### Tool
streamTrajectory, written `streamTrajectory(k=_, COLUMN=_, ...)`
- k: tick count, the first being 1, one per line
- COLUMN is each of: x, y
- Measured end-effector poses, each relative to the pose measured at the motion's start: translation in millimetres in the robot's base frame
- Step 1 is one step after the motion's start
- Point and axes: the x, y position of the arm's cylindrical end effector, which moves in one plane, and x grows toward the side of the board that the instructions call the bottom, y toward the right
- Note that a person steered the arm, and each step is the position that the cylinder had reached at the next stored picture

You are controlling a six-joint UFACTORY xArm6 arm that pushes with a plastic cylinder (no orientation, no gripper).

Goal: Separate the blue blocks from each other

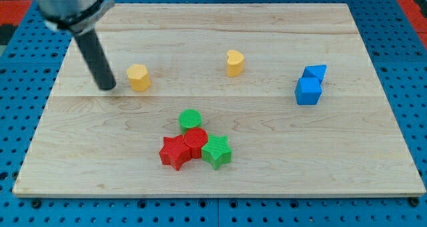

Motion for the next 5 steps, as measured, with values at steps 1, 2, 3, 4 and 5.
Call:
streamTrajectory(k=1, x=-16.8, y=137.1)
streamTrajectory(k=2, x=-1.4, y=142.3)
streamTrajectory(k=3, x=57.0, y=174.1)
streamTrajectory(k=4, x=94.0, y=290.0)
streamTrajectory(k=5, x=75.9, y=371.1)
